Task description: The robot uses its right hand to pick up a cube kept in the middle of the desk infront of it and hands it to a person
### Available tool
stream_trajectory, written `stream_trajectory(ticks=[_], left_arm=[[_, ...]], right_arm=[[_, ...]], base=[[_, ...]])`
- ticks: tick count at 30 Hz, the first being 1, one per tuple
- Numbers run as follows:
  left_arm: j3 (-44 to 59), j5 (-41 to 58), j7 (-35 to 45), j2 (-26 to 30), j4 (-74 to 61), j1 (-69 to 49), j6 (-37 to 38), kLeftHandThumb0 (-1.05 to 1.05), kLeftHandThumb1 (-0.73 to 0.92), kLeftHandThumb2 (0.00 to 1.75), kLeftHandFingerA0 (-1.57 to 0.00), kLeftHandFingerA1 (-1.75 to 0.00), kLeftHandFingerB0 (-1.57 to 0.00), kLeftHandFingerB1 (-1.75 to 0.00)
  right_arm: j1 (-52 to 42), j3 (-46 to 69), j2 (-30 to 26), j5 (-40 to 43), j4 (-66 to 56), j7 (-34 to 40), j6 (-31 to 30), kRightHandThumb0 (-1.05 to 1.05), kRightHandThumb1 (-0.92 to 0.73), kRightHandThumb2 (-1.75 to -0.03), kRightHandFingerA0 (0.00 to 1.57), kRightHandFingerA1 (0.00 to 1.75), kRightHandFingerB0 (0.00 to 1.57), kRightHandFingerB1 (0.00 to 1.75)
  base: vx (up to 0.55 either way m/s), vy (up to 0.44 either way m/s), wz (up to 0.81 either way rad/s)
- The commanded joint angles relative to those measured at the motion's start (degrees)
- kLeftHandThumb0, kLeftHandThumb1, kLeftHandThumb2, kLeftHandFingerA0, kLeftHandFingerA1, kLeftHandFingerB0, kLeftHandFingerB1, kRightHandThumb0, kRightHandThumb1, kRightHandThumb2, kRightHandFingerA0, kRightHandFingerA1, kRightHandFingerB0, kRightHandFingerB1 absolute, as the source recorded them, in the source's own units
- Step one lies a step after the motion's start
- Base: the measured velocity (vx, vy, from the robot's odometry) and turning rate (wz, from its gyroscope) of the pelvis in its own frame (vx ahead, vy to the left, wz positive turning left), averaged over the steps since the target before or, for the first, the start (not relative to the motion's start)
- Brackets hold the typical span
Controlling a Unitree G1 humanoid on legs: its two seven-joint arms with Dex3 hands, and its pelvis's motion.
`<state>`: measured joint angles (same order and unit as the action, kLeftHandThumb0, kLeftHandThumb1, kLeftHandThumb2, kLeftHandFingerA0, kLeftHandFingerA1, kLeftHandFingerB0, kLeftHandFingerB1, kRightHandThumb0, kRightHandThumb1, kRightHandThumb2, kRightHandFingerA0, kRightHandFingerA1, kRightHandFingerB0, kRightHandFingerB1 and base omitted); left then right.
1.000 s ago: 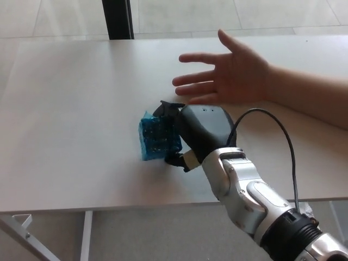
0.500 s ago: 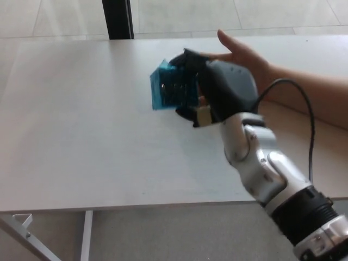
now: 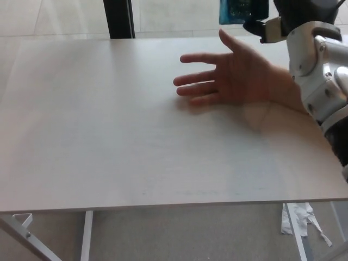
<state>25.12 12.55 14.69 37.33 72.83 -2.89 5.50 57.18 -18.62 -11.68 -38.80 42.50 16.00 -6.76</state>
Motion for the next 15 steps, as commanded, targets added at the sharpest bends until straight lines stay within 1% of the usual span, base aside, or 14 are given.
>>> stream_trajectory(ticks=[1, 2, 4, 5, 6, 7, 8, 9, 10, 12, 13, 14, 15], left_arm=[[0.4, 0.1, -0.1, 0.1, 0.0, -0.1, 0.0, -0.74, 0.75, 0.63, -0.50, -0.56, -0.48, -0.41], [0.0, -0.4, -0.1, 0.2, 0.1, -0.1, 0.3, -0.73, 0.76, 0.63, -0.50, -0.58, -0.47, -0.42], [0.2, -0.2, 0.3, 0.1, 0.2, 0.0, 0.6, -0.76, 0.76, 0.62, -0.50, -0.57, -0.45, -0.41], [0.1, -0.3, 0.1, 0.1, 0.2, 0.1, 0.5, -0.77, 0.75, 0.63, -0.48, -0.57, -0.47, -0.41], [0.1, -0.3, 0.1, 0.0, 0.2, 0.1, 0.5, -0.76, 0.75, 0.63, -0.47, -0.56, -0.46, -0.41], [0.2, -0.2, 0.0, 0.0, 0.2, 0.1, 0.5, -0.76, 0.75, 0.63, -0.47, -0.56, -0.46, -0.41], [-0.2, -0.7, -0.9, -0.1, 0.4, 0.4, 0.2, -0.82, 0.60, 0.79, -0.50, -0.62, -0.45, -0.47], [-0.2, -0.6, -0.4, -0.1, 0.4, 0.3, 0.5, -0.74, 0.76, 0.63, -0.50, -0.56, -0.48, -0.41], [-0.6, -1.0, -0.1, -0.1, 0.3, 0.1, 1.1, -0.79, 0.63, 0.79, -0.49, -0.60, -0.42, -0.47], [-0.8, -1.1, -0.1, 0.0, 0.3, 0.2, 1.3, -0.79, 0.63, 0.79, -0.49, -0.60, -0.42, -0.47], [-0.6, -0.8, 0.0, 0.0, 0.2, 0.3, 1.0, -0.73, 0.59, 0.99, -0.48, -0.65, -0.41, -0.55], [-0.3, -0.4, 0.1, 0.0, 0.1, 0.5, 0.5, -0.73, 0.59, 0.99, -0.48, -0.65, -0.41, -0.55], [-0.4, -0.4, 0.4, 0.0, 0.1, 0.3, 1.0, -0.75, 0.77, 0.63, -0.51, -0.58, -0.45, -0.42]], right_arm=[[2.4, -1.6, -2.2, -0.8, 4.7, 1.8, 4.9, -0.37, -0.55, -0.62, 0.95, 1.63, 0.92, 0.64], [2.7, -2.4, -2.4, -1.4, 5.7, 2.3, 5.0, -0.36, -0.57, -0.57, 0.98, 1.62, 0.90, 0.61], [2.8, -3.5, -2.3, -1.8, 6.7, 3.0, 5.1, -0.35, -0.58, -0.57, 0.98, 1.62, 0.88, 0.61], [2.4, -3.9, -1.8, -1.8, 6.7, 3.1, 5.0, -0.36, -0.61, -0.64, 0.94, 1.64, 0.90, 0.67], [2.4, -4.4, -1.4, -2.0, 7.0, 3.1, 4.7, -0.38, -0.62, -0.59, 0.96, 1.62, 0.90, 0.61], [2.5, -5.0, -1.3, -2.2, 7.5, 3.0, 4.3, -0.38, -0.62, -0.59, 0.96, 1.62, 0.90, 0.61], [2.4, -5.5, -1.3, -2.5, 7.9, 3.1, 4.6, -0.38, -0.61, -0.58, 0.96, 1.61, 0.92, 0.58], [2.4, -6.0, -0.8, -2.5, 8.6, 3.6, 4.9, -0.38, -0.57, -0.57, 0.98, 1.63, 0.93, 0.57], [2.0, -7.0, 0.5, -3.2, 10.4, 5.4, 4.9, -0.39, -0.57, -0.57, 0.95, 1.65, 0.90, 0.66], [2.0, -7.3, 0.4, -3.1, 10.8, 5.9, 5.0, -0.39, -0.57, -0.57, 0.95, 1.65, 0.90, 0.66], [2.0, -7.5, 1.1, -3.0, 11.5, 6.1, 4.4, -0.42, -0.64, -0.59, 0.91, 1.70, 0.83, 1.11], [2.0, -7.7, 2.1, -2.9, 12.6, 6.2, 3.5, -0.42, -0.64, -0.59, 0.91, 1.70, 0.83, 1.11], [1.9, -8.0, 3.5, -2.7, 14.2, 7.1, 3.3, -0.46, -0.65, -0.64, 0.89, 1.72, 0.81, 0.99]], base=[[0.00, 0.000, 0.00], [0.00, 0.000, 0.00], [0.00, 0.000, 0.00], [0.00, 0.000, 0.00], [0.00, 0.000, 0.00], [0.00, 0.000, 0.00], [0.00, 0.000, 0.00], [0.00, 0.000, 0.00], [0.00, 0.000, 0.00], [0.00, 0.000, 0.00], [0.00, 0.000, 0.00], [0.00, 0.000, 0.00], [0.00, 0.000, 0.00]])
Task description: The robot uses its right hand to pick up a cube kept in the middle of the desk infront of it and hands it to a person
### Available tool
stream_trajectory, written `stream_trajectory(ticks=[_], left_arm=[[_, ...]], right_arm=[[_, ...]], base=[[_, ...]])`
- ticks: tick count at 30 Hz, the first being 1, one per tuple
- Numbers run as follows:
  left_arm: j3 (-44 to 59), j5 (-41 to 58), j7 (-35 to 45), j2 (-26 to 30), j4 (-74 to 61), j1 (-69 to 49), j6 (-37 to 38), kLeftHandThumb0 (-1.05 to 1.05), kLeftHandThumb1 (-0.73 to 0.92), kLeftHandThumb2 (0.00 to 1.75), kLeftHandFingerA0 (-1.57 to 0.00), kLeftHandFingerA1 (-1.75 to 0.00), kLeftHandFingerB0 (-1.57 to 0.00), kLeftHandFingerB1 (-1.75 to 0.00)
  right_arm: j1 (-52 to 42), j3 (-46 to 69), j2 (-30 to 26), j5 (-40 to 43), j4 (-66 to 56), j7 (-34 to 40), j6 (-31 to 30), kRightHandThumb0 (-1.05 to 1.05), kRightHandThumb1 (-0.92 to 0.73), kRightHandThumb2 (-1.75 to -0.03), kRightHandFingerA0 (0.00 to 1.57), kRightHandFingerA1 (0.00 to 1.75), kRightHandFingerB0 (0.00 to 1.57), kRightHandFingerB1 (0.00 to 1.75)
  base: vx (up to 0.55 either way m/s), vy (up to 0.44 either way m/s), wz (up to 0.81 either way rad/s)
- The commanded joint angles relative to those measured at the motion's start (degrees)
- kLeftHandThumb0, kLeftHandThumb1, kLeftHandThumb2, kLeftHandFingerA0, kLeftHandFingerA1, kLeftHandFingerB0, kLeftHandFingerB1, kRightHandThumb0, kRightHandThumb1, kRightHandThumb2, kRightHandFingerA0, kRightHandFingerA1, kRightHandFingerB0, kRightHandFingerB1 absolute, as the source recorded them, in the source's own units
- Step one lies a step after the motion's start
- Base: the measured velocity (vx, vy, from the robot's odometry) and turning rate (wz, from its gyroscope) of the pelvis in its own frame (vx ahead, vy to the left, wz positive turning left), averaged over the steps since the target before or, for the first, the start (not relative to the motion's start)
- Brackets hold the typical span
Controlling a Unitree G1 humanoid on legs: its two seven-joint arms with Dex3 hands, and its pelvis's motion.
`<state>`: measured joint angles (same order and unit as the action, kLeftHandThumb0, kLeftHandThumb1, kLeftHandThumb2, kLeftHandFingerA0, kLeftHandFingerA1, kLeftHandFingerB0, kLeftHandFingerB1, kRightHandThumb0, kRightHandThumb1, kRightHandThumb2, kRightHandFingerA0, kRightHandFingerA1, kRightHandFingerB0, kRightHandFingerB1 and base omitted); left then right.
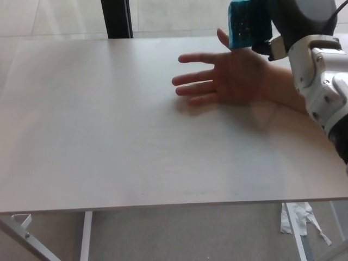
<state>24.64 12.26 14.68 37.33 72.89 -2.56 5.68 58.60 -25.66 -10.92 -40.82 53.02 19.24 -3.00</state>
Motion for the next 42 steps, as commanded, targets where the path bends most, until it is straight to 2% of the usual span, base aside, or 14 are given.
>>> stream_trajectory(ticks=[1, 8, 9, 21, 22, 25, 26, 27, 28, 29, 34, 38, 40, 42], left_arm=[[0.5, 0.4, 0.8, -0.1, 0.0, 0.3, 0.3, -0.74, 0.75, 0.63, -0.52, -0.59, -0.46, -0.42], [0.9, 0.7, 0.2, -0.9, 0.2, 1.2, -0.4, -0.73, 0.75, 0.62, -0.54, -0.56, -0.48, -0.41], [0.8, 0.4, 0.0, -1.0, 0.1, 1.3, 0.0, -0.76, 0.74, 0.62, -0.55, -0.56, -0.47, -0.41], [0.0, -0.1, 0.3, -0.9, -0.1, 1.6, 0.1, -0.75, 0.75, 0.63, -0.52, -0.59, -0.49, -0.43], [0.5, 0.4, 0.4, -1.1, -0.1, 1.6, -0.3, -0.74, 0.58, 0.99, -0.51, -0.66, -0.43, -0.55], [0.4, 0.2, 0.4, -1.4, -0.1, 1.5, 0.0, -0.74, 0.76, 0.63, -0.51, -0.56, -0.48, -0.42], [0.1, -0.2, 0.0, -1.4, -0.1, 1.4, 0.2, -0.75, 0.59, 1.00, -0.51, -0.66, -0.43, -0.55], [-0.1, -0.5, 0.1, -1.5, -0.1, 1.2, 0.5, -0.77, 0.77, 0.63, -0.55, -0.57, -0.47, -0.41], [-0.3, -0.6, -0.2, -1.5, -0.1, 1.1, 0.7, -0.76, 0.59, 1.00, -0.51, -0.64, -0.43, -0.54], [-0.4, -0.8, -0.6, -1.5, 0.0, 1.2, 0.5, -0.78, 0.76, 0.63, -0.56, -0.54, -0.51, -0.40], [0.0, 0.0, -0.2, -1.5, -0.1, 1.4, -0.4, -0.80, 0.62, 0.79, -0.52, -0.61, -0.45, -0.47], [0.5, 0.2, -0.2, -1.4, 0.3, 1.6, -0.7, -0.75, 0.76, 0.63, -0.54, -0.56, -0.48, -0.41], [0.7, 0.5, -0.1, -1.5, 0.2, 1.8, -0.8, -0.76, 0.58, 0.99, -0.51, -0.64, -0.43, -0.54], [0.2, -0.1, -0.2, -1.4, -0.4, 1.5, -0.4, -0.76, 0.77, 0.63, -0.54, -0.59, -0.48, -0.41]], right_arm=[[0.3, -1.1, 4.0, -0.3, 4.8, 3.0, -1.3, -0.41, -0.61, -0.58, 0.94, 1.63, 0.87, 0.57], [1.1, -4.8, 5.3, -2.3, 10.6, 5.6, 0.6, -0.38, -0.62, -0.64, 0.96, 1.71, 0.87, 0.80], [1.3, -5.1, 5.5, -2.4, 11.2, 6.1, 0.5, -0.36, -0.47, -0.92, 1.25, 1.37, 0.81, 0.90], [2.0, -7.7, 5.0, -3.4, 14.7, 9.4, 1.1, -0.30, -0.57, -0.60, 0.93, 1.75, 0.80, 1.27], [1.4, -7.9, 5.4, -3.7, 14.9, 10.5, 0.4, -0.28, -0.60, -0.63, 0.98, 1.74, 0.84, 1.19], [0.9, -8.8, 6.0, -4.5, 15.5, 12.5, -0.8, -0.28, -0.59, -0.64, 0.99, 1.73, 0.85, 1.18], [0.8, -8.8, 6.2, -4.4, 15.6, 12.9, -0.8, -0.21, -0.59, -0.73, 1.14, 1.69, 0.75, 1.28], [0.9, -9.1, 6.3, -4.6, 15.7, 12.8, -0.9, -0.25, -0.59, -0.68, 0.99, 1.75, 0.79, 1.40], [1.3, -9.6, 6.8, -4.8, 16.2, 11.3, -1.6, -0.25, -0.59, -0.62, 0.94, 1.75, 0.81, 1.17], [1.5, -9.8, 6.9, -4.9, 16.3, 11.1, -2.1, -0.26, -0.58, -0.61, 0.94, 1.75, 0.80, 1.13], [2.6, -11.9, 7.8, -6.1, 16.8, 7.1, -5.7, -0.35, -0.57, -0.63, 0.93, 1.65, 0.76, 0.78], [4.5, -13.7, 8.8, -6.2, 17.3, -2.1, -8.9, -0.37, -0.62, -0.59, 0.40, 0.64, 0.40, 0.35], [5.7, -13.1, 9.2, -5.1, 17.3, -7.3, -10.8, -0.48, -0.52, -0.59, 0.04, 0.29, 0.15, 0.31], [6.6, -14.2, 9.4, -5.9, 17.4, -10.7, -11.9, -0.75, -0.43, -0.79, 0.00, 0.14, 0.04, 0.08]], base=[[0.00, 0.000, 0.00], [0.00, 0.000, 0.00], [0.00, 0.000, 0.00], [0.00, 0.000, 0.00], [0.00, 0.000, 0.00], [0.00, 0.000, 0.00], [0.00, 0.000, 0.00], [0.00, 0.000, 0.00], [0.00, 0.000, 0.00], [0.00, 0.000, 0.00], [0.00, 0.000, 0.00], [0.00, 0.000, 0.00], [0.00, 0.000, 0.00], [0.00, 0.000, 0.00]])
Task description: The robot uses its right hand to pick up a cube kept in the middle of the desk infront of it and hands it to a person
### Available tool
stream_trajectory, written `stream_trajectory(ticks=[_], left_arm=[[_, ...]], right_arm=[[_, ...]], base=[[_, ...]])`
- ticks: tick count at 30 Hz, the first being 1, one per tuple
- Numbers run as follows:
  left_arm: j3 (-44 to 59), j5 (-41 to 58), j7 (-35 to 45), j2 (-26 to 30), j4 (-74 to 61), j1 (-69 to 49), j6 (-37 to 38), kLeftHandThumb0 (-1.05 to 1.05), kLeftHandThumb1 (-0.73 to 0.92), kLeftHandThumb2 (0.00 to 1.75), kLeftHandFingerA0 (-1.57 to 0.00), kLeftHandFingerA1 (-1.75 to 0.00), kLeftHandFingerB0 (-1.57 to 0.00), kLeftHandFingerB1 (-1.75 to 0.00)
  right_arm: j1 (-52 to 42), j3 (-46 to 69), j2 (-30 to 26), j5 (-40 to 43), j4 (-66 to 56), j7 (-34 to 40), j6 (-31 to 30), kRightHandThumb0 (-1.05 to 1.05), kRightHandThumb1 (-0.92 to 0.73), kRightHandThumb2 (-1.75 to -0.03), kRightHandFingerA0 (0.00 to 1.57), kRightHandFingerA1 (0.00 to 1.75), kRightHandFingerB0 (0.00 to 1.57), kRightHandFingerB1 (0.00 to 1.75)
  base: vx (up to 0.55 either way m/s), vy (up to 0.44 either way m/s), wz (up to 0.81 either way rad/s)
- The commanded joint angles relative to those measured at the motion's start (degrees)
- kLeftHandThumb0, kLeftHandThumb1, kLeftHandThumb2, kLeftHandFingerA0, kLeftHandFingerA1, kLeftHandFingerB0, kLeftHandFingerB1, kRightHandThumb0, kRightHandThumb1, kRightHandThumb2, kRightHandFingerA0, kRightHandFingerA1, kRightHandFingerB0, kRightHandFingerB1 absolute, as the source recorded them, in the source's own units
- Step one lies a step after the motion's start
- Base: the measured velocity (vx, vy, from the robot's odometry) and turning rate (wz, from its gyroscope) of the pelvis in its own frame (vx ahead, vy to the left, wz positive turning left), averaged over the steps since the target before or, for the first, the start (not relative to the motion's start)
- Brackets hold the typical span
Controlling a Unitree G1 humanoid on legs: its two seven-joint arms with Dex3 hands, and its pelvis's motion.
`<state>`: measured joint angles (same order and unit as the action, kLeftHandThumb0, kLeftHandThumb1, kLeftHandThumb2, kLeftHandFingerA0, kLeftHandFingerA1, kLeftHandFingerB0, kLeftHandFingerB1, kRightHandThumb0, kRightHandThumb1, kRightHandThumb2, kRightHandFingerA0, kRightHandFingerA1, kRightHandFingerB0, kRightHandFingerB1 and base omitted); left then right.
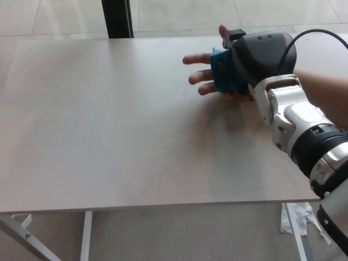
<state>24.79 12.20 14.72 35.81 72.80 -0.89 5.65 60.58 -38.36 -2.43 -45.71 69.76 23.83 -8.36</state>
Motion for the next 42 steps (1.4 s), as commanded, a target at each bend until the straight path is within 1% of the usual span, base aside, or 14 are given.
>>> stream_trajectory(ticks=[1, 3, 7, 8, 10, 16, 19, 22, 32, 33, 35, 39, 40, 42], left_arm=[[0.1, 0.0, -0.3, 0.1, -0.1, -0.1, -0.3, -0.75, 0.60, 1.00, -0.51, -0.65, -0.43, -0.54], [0.4, 0.3, -0.5, 0.2, -0.2, -0.1, -0.4, -0.75, 0.76, 0.63, -0.57, -0.59, -0.50, -0.42], [-0.5, -0.9, -0.6, 0.4, 0.2, -0.5, 0.7, -0.76, 0.78, 0.64, -0.57, -0.61, -0.50, -0.42], [0.0, -0.3, -0.2, 0.4, 0.5, -0.4, 0.1, -0.74, 0.60, 1.00, -0.52, -0.66, -0.45, -0.55], [-0.3, -0.7, -0.4, 0.4, 0.3, -0.8, 0.6, -0.77, 0.78, 0.64, -0.56, -0.58, -0.48, -0.41], [-0.9, -1.0, -0.7, 0.5, 0.2, -1.2, 0.8, -0.77, 0.78, 0.64, -0.50, -0.54, -0.49, -0.41], [-0.2, -0.1, -0.3, 0.4, 0.2, -1.6, 0.7, -0.74, 0.60, 1.00, -0.50, -0.63, -0.42, -0.55], [0.2, 0.3, -0.1, 0.3, 0.0, -1.7, 0.9, -0.76, 0.77, 0.63, -0.52, -0.58, -0.49, -0.42], [0.7, 0.6, -0.1, 1.5, 0.2, -2.1, 0.1, -0.75, 0.79, 0.63, -0.55, -0.59, -0.48, -0.42], [0.4, 0.2, -0.2, 1.5, 0.1, -2.3, 0.8, -0.75, 0.62, 1.03, -0.53, -0.66, -0.41, -0.54], [0.7, 0.5, -0.3, 1.9, 0.5, -1.9, 0.1, -0.75, 0.77, 0.63, -0.58, -0.60, -0.49, -0.42], [0.7, 0.4, -0.9, 2.2, 0.2, -1.9, 0.3, -0.76, 0.77, 0.63, -0.59, -0.57, -0.50, -0.42], [0.6, 0.3, -0.7, 2.4, 0.3, -1.8, 0.0, -0.72, 0.62, 1.02, -0.52, -0.65, -0.40, -0.53], [0.2, -0.1, -0.3, 2.8, 0.4, -1.9, -0.1, -0.74, 0.80, 0.64, -0.55, -0.55, -0.45, -0.40]], right_arm=[[4.9, -1.5, 0.8, -0.8, 0.6, -16.3, -6.4, -0.73, -0.43, -0.80, 0.00, 0.18, 0.02, 0.07], [5.6, -1.9, 0.6, -0.9, 0.3, -18.6, -6.3, -0.75, -0.46, -0.85, 0.00, 0.24, 0.00, 0.11], [6.7, -4.8, -0.1, -3.2, -1.0, -21.9, -6.8, -0.84, -0.51, -0.92, 0.00, 0.23, 0.00, 0.09], [7.0, -5.4, -0.2, -3.7, -1.6, -22.7, -7.0, -0.86, -0.53, -0.92, 0.00, 0.24, 0.00, 0.06], [7.5, -5.8, -0.3, -3.9, -2.1, -23.8, -7.5, -0.85, -0.53, -0.93, 0.00, 0.26, 0.00, 0.08], [7.7, -3.9, -5.2, -1.7, -8.6, -28.7, -5.1, -0.88, -0.55, -0.94, 0.00, 0.28, 0.00, 0.05], [6.4, -0.7, -9.3, 0.4, -16.5, -31.2, -4.7, -0.94, -0.60, -0.98, 0.00, 0.24, 0.00, 0.02], [0.2, 6.0, -17.2, 4.3, -34.7, -34.8, -4.0, -0.97, -0.43, -0.69, 0.00, 0.00, 0.00, 0.00], [-29.0, 46.8, -31.2, 25.0, -90.2, -50.5, -11.6, -0.81, -0.47, -0.82, 0.00, 0.19, 0.16, 0.07], [-31.8, 53.1, -31.1, 28.7, -93.3, -52.4, -12.2, -0.79, -0.45, -0.77, 0.00, 0.16, 0.16, 0.08], [-38.8, 67.3, -30.7, 34.0, -98.6, -55.1, -10.9, -0.58, -0.51, -0.60, 0.00, 0.24, 0.10, 0.24], [-46.3, 84.9, -27.3, 37.4, -105.4, -55.5, -13.1, -0.62, -0.43, -0.77, 0.31, 0.50, 0.24, 0.43], [-48.9, 90.8, -25.6, 39.3, -107.1, -54.7, -13.4, -0.56, -0.44, -0.79, 0.54, 0.55, 0.38, 0.47], [-55.6, 102.3, -21.8, 43.8, -109.2, -51.3, -11.3, -0.52, -0.52, -0.56, 0.70, 0.49, 0.49, 0.38]], base=[[0.00, 0.000, 0.00], [0.00, 0.000, 0.00], [0.00, 0.000, 0.00], [0.00, 0.000, 0.00], [0.00, 0.000, 0.00], [0.00, 0.000, 0.00], [0.00, 0.000, 0.00], [0.00, 0.000, 0.00], [0.00, 0.000, 0.00], [0.00, 0.000, 0.00], [0.00, 0.000, 0.00], [0.00, 0.000, 0.00], [0.00, 0.000, 0.00], [0.00, 0.000, 0.00]])
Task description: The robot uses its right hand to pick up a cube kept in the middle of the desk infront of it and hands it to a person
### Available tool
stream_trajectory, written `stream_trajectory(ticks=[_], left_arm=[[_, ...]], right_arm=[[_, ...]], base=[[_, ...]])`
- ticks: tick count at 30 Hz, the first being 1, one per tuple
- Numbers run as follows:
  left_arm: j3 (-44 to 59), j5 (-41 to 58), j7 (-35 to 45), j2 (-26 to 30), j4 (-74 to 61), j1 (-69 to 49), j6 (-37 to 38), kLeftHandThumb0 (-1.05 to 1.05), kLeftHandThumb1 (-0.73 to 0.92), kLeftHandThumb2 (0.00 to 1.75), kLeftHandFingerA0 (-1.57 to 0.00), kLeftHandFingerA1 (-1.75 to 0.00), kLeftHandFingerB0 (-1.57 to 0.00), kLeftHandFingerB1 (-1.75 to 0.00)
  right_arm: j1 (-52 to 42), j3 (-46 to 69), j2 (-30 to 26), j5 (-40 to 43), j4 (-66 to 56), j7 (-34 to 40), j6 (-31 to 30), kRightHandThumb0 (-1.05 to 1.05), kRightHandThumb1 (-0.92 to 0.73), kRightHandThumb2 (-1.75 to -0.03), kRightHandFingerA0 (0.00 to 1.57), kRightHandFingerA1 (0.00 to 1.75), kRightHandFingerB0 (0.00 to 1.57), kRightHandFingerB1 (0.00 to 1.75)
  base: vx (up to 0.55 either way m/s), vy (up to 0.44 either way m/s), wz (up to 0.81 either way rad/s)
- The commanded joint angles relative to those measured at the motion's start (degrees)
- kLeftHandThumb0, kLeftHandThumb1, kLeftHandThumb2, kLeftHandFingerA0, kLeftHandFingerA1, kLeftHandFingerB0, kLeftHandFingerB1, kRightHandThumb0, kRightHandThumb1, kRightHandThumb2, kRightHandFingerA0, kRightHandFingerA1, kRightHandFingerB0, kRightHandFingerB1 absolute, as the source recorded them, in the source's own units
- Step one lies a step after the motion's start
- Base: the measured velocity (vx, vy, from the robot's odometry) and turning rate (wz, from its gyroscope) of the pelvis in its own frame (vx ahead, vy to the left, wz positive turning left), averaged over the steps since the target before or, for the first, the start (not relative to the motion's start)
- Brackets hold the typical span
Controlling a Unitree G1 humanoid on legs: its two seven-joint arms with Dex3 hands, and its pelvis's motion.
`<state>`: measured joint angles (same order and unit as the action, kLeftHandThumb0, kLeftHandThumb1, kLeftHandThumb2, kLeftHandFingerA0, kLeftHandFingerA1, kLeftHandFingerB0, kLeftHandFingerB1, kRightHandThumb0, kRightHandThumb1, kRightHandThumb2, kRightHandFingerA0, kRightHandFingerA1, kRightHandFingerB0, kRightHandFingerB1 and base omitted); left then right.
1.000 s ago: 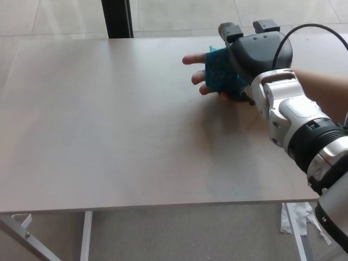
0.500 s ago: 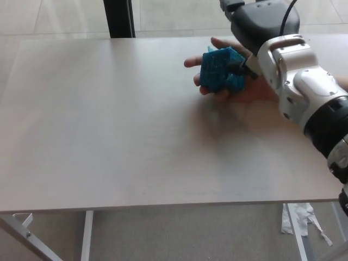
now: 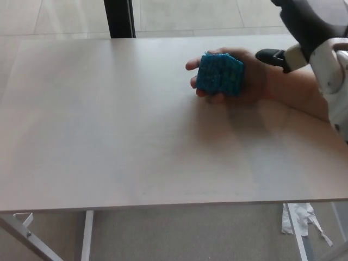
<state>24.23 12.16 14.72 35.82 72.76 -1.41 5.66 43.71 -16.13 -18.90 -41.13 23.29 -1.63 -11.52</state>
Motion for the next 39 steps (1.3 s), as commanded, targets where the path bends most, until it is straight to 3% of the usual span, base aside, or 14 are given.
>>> stream_trajectory(ticks=[1, 12, 15, 16, 17, 19, 20, 22, 23, 31, 32, 33, 36, 39], left_arm=[[0.4, -0.5, -0.2, 3.0, 0.4, -1.6, 0.1, -0.74, 0.80, 0.64, -0.55, -0.55, -0.45, -0.40], [0.2, -1.0, -0.9, 3.7, 0.9, -3.0, 0.5, -0.77, 0.79, 0.64, -0.54, -0.56, -0.48, -0.40], [0.6, -0.5, -0.6, 4.0, 0.7, -3.4, 0.4, -0.75, 0.79, 0.63, -0.51, -0.56, -0.46, -0.41], [0.8, -0.4, -0.6, 4.0, 0.7, -3.6, 0.6, -0.74, 0.79, 0.63, -0.51, -0.54, -0.46, -0.41], [1.2, 0.0, -0.6, 3.9, 0.6, -3.7, 0.3, -0.73, 0.78, 0.63, -0.50, -0.54, -0.47, -0.42], [1.4, 0.2, -1.0, 3.8, 0.9, -3.6, -0.2, -0.72, 0.78, 0.63, -0.50, -0.54, -0.47, -0.42], [1.2, 0.1, -0.8, 3.8, 0.9, -3.9, 0.0, -0.73, 0.79, 0.64, -0.50, -0.54, -0.46, -0.41], [1.2, 0.0, -0.2, 3.7, 0.9, -4.4, 0.5, -0.79, 0.65, 0.79, -0.48, -0.58, -0.40, -0.47], [1.5, 0.4, -0.4, 3.6, 1.0, -4.5, 0.3, -0.74, 0.78, 0.63, -0.52, -0.54, -0.47, -0.42], [2.5, 1.4, -1.2, 3.3, 1.3, -4.1, -1.1, -0.71, 0.77, 0.63, -0.49, -0.55, -0.49, -0.43], [2.5, 1.3, -0.6, 3.4, 1.1, -4.4, -0.7, -0.73, 0.77, 0.63, -0.51, -0.58, -0.47, -0.43], [2.5, 1.4, -0.6, 3.4, 1.1, -4.4, -0.7, -0.73, 0.77, 0.63, -0.53, -0.59, -0.47, -0.43], [2.2, 1.0, -0.9, 3.1, 1.1, -4.2, -0.3, -0.73, 0.78, 0.63, -0.54, -0.57, -0.47, -0.43], [2.0, 0.8, -0.8, 2.9, 1.2, -4.3, 0.4, -0.74, 0.77, 0.63, -0.53, -0.60, -0.47, -0.43]], right_arm=[[-42.9, 83.7, -3.6, 41.6, -62.3, -22.6, -4.2, -0.52, -0.52, -0.56, 0.70, 0.49, 0.49, 0.38], [-63.8, 88.6, 8.5, 57.4, -52.8, -1.3, 24.4, -0.38, -0.61, -0.58, 0.81, 0.81, 0.73, 0.51], [-69.3, 84.8, 11.2, 54.5, -43.6, 4.1, 41.9, -0.47, -0.62, -0.58, 0.94, 1.00, 0.79, 0.55], [-71.4, 82.9, 11.7, 53.1, -38.9, 5.6, 49.4, -0.50, -0.63, -0.60, 0.98, 1.25, 0.80, 0.59], [-73.3, 81.4, 12.4, 53.0, -36.1, 5.8, 53.8, -0.55, -0.51, -0.85, 1.05, 1.26, 0.74, 0.70], [-75.7, 79.3, 13.6, 52.8, -34.0, 5.6, 57.8, -0.40, -0.49, -0.96, 1.27, 1.33, 0.74, 0.79], [-77.3, 77.9, 13.8, 53.3, -31.3, 4.8, 61.4, -0.50, -0.65, -0.64, 0.95, 1.56, 0.79, 0.71], [-79.7, 76.3, 13.9, 52.1, -26.3, 5.2, 66.4, -0.52, -0.64, -0.64, 0.92, 1.58, 0.80, 0.71], [-80.0, 76.3, 13.5, 51.8, -23.7, 5.2, 67.2, -0.54, -0.64, -0.64, 0.91, 1.55, 0.79, 0.71], [-80.1, 77.3, 13.3, 48.4, -14.3, 7.5, 63.0, -0.55, -0.66, -0.64, 0.92, 1.56, 0.72, 0.83], [-79.8, 76.7, 12.7, 43.8, -9.3, 11.2, 61.6, -0.61, -0.54, -0.95, 1.04, 1.29, 0.81, 0.89], [-79.7, 76.4, 12.3, 42.3, -7.4, 12.3, 61.5, -0.56, -0.66, -0.60, 0.85, 1.42, 0.75, 0.83], [-78.8, 74.4, 10.0, 35.5, 1.5, 18.2, 60.4, -0.59, -0.67, -0.61, 0.82, 1.26, 0.74, 0.81], [-77.0, 70.6, 9.0, 30.7, 8.1, 22.5, 48.9, -0.61, -0.69, -0.61, 0.86, 1.20, 0.72, 0.86]], base=[[0.00, 0.000, 0.00], [0.00, 0.000, 0.00], [0.00, 0.000, 0.00], [0.00, 0.000, 0.00], [0.00, 0.000, 0.00], [0.00, 0.000, 0.00], [0.00, 0.000, 0.00], [0.00, 0.000, 0.00], [0.00, 0.000, 0.00], [0.00, 0.000, 0.00], [0.00, 0.000, 0.00], [0.00, 0.000, 0.00], [0.00, 0.000, 0.00], [0.00, 0.000, 0.00]])
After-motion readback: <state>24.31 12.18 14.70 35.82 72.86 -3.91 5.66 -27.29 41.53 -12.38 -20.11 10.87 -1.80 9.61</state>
